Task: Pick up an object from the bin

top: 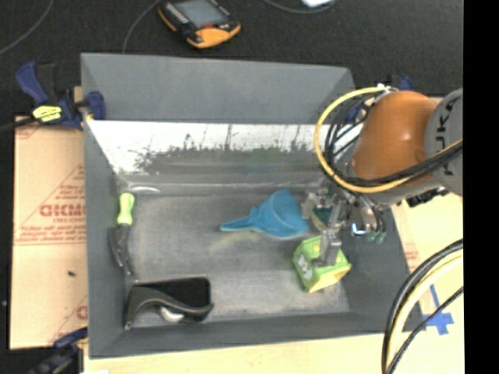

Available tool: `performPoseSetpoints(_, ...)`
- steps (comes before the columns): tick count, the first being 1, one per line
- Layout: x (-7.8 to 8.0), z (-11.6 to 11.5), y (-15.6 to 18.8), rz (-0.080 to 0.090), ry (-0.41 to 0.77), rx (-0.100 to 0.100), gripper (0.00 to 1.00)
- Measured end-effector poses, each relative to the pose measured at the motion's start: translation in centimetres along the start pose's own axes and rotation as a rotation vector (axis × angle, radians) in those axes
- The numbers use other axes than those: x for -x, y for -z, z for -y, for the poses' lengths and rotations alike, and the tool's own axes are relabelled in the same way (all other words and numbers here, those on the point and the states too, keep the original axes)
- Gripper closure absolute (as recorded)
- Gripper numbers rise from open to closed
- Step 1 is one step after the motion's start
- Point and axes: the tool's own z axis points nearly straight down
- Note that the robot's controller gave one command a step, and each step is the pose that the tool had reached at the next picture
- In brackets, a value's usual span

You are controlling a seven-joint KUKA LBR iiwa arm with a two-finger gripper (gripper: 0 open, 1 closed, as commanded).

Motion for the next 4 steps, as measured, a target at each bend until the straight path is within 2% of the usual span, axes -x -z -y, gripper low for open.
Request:
performPoseSetpoints(1, 2.1, -6.0, 3.6, 0.009, 0.018, 0.003, 0.0)
performPoseSetpoints(2, 1.9, -5.5, 3.4, 0.004, 0.014, 0.0, 1.0)
performPoseSetpoints(3, 9.3, -5.2, 2.6, 0.013, -0.004, 0.0, 1.0)
performPoseSetpoints(4, 9.0, -4.1, -0.9, 0.014, -0.225, 0.002, 1.0)
